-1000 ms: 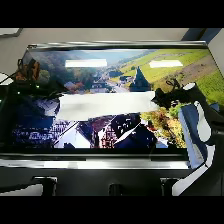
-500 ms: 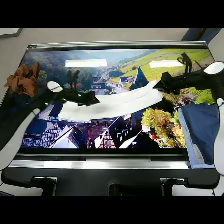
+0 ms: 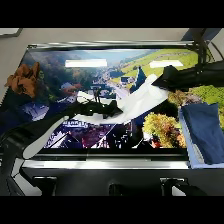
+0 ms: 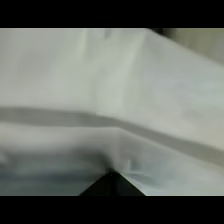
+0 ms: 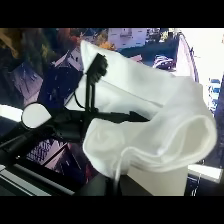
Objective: Fold the shirts.
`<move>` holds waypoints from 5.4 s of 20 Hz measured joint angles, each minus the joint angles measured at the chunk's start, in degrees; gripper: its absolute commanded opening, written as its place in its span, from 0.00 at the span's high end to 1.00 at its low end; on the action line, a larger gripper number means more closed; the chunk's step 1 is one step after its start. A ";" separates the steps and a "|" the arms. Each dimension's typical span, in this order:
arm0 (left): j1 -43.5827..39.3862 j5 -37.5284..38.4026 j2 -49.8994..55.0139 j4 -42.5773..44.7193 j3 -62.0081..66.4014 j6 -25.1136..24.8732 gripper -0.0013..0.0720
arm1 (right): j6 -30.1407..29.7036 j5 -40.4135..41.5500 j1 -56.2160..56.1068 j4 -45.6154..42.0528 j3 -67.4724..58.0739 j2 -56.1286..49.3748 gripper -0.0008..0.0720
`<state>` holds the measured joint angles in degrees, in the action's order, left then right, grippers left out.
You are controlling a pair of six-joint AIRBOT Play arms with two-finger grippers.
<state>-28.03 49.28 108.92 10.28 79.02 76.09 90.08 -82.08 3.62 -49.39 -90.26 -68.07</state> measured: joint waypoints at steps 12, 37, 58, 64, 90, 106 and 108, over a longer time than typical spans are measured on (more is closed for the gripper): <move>14.16 -1.01 -16.33 1.86 0.00 -9.51 0.95 | 2.36 12.11 -10.27 0.20 0.00 -8.55 0.93; 56.81 14.32 -50.16 11.37 -0.11 -11.96 0.95 | 11.61 9.25 -14.45 -16.41 3.15 -25.16 0.08; 56.85 14.43 -50.21 11.15 -0.13 -13.11 0.95 | 2.19 14.53 -4.98 -1.16 9.77 -23.34 0.93; 56.85 14.45 -50.21 11.15 -0.11 -13.11 0.95 | 7.43 11.78 14.62 -4.57 4.87 -11.54 0.93; 56.02 14.86 -50.21 11.17 -0.11 -13.09 0.95 | 14.10 -12.98 53.22 -34.86 23.43 4.04 0.93; 37.77 4.87 -48.33 37.27 7.08 -2.43 0.95 | -0.33 3.19 44.37 -41.05 9.11 4.20 0.26; 30.97 5.38 -45.44 57.16 9.40 6.43 0.83 | -1.42 8.87 34.75 -40.30 4.07 4.15 0.21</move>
<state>2.94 54.65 63.48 67.44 88.42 82.52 88.66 -73.21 38.37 -89.69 -86.19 -63.92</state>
